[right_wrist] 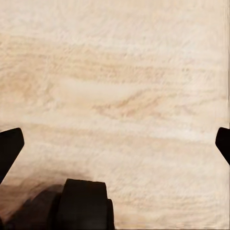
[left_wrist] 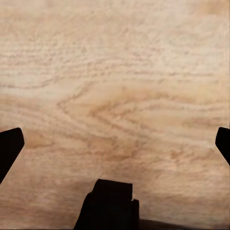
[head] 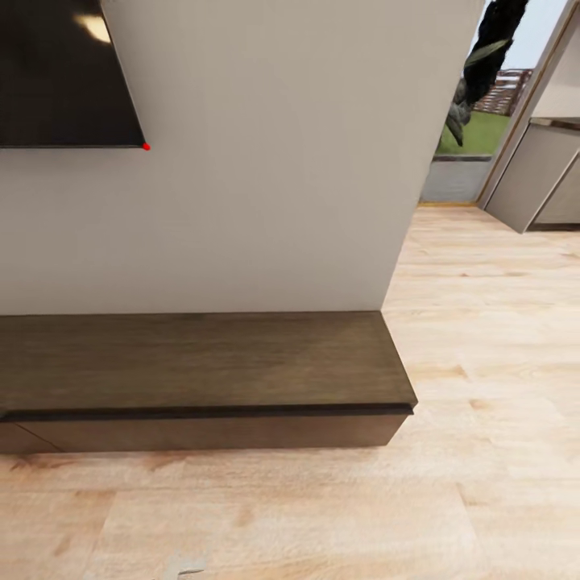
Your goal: Place each of the two pumpkins and all three candles from the living room inside a cabinet in the living room (use any cabinet), then make sure every cabinet is closed, and position the cauldron so it is next to a table in the living room.
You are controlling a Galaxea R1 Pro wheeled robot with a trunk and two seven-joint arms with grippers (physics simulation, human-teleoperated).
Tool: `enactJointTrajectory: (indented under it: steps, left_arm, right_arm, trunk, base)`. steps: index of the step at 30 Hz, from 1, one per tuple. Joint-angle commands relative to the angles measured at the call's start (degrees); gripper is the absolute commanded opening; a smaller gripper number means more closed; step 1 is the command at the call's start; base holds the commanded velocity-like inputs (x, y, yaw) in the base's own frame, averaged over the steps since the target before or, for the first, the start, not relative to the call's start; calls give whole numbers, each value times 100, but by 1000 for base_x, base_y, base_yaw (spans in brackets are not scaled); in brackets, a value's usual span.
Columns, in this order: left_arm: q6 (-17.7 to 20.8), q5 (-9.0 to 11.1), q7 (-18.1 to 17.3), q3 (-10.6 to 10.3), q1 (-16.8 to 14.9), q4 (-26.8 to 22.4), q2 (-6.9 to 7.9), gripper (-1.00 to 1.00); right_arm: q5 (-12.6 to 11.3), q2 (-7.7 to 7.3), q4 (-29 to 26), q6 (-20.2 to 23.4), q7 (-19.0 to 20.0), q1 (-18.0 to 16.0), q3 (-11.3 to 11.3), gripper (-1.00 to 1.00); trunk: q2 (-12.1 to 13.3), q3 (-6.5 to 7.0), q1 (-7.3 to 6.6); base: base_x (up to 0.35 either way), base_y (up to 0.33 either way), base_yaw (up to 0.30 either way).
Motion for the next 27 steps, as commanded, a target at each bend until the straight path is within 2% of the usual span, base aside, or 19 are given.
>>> enactJointTrajectory:
  steps: [1, 6, 9, 14, 27]
  left_arm:
    - [1, -1, 0, -1, 52, 3, 3, 100]
    - [6, -1, 7, -4, 258, 22, 8, 100]
    - [9, -1, 8, -5, 447, 26, 13, 100]
    - [23, -5, 9, -8, 629, 26, 15, 100]
    - [48, -10, 9, -14, 681, 26, 10, 100]
  right_arm:
    - [1, -8, 2, 8, 0, 38, 2, 100]
    - [15, -11, 4, 50, -3, 240, 2, 100]
    - [24, -1, 4, 54, -1, 426, 4, 100]
    - [35, 4, 1, 61, 4, 527, 3, 100]
    - [37, 22, -36, 58, 9, 556, 6, 100]
  trunk:
    - [42, 19, -23]
    - [242, 109, -132]
    - [242, 109, -132]
    - [242, 109, -132]
    - [242, 109, -132]
  base:
    - [0, 0, 0]
    - [0, 0, 0]
    - [0, 0, 0]
    - [0, 0, 0]
    - [0, 0, 0]
